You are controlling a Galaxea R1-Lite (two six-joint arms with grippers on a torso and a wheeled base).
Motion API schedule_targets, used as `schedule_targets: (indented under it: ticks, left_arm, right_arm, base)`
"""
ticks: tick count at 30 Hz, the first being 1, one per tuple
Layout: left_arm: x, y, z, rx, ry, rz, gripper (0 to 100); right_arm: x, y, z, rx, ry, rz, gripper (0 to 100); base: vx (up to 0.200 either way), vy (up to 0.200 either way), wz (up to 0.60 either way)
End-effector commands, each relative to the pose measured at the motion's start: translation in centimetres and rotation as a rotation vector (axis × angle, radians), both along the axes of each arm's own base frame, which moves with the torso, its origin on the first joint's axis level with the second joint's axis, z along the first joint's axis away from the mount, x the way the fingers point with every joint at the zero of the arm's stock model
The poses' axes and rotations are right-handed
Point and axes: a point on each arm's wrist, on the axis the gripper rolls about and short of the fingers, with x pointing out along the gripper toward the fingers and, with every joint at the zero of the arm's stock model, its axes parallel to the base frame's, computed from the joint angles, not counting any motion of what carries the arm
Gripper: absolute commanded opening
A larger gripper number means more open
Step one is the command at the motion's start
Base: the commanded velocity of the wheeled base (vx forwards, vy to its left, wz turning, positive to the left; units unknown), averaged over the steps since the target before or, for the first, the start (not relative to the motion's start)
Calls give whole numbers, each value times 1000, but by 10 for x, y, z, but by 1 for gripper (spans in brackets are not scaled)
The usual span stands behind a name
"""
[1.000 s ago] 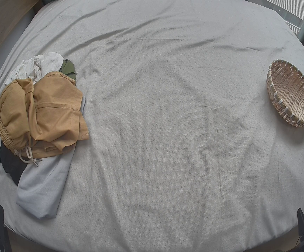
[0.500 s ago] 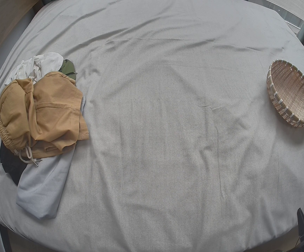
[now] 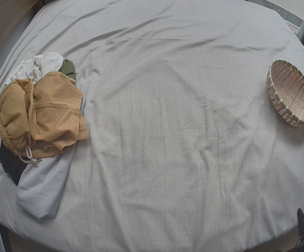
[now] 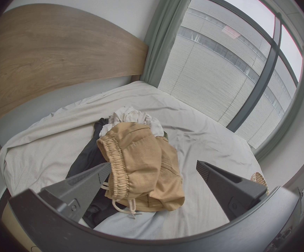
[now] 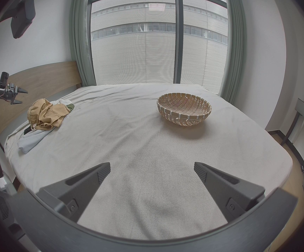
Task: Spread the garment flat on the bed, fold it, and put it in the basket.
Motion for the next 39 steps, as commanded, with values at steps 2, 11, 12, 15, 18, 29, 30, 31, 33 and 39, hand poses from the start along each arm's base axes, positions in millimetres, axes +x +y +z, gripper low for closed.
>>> schedule_targets:
  ticks: [2, 11, 12, 15, 18, 29, 30, 31, 33, 39]
  left_arm:
    - [16, 33, -12, -74, 78, 50, 100]
    - [52, 63, -20, -269, 149, 42, 100]
    - [54, 65, -22, -273, 155, 41, 100]
    - [65, 69, -25, -292, 177, 23, 100]
    - [78, 73, -26, -337, 190, 6, 100]
    - [113, 73, -11, -514, 162, -56, 100]
    - [116, 72, -12, -515, 167, -65, 100]
    - [119, 71, -12, -515, 171, -74, 100]
    - [124, 67, -9, -505, 165, -94, 100]
    - [125, 56, 7, -497, 79, -147, 100]
  right_arm:
    - [0, 0, -5, -1, 1, 0, 100]
    - [0, 0, -5, -1, 3, 0, 100]
    - [0, 0, -5, -1, 3, 0, 100]
    - [0, 0, -5, -1, 5, 0, 100]
    - [0, 0, -5, -1, 1, 0, 100]
    - [0, 0, -5, -1, 1, 0, 100]
    - [0, 0, -5, -1, 1, 0, 100]
    - [0, 0, -5, -1, 1, 0, 100]
    - [0, 0, -5, -1, 1, 0, 100]
    - [0, 0, -5, -1, 3, 0, 100]
  base:
    - [0, 0, 0]
    - [0, 0, 0]
    - [0, 0, 0]
    - [0, 0, 0]
    - [0, 0, 0]
    - [0, 0, 0]
    - [0, 0, 0]
    - [0, 0, 0]
    - [0, 0, 0]
    - [0, 0, 0]
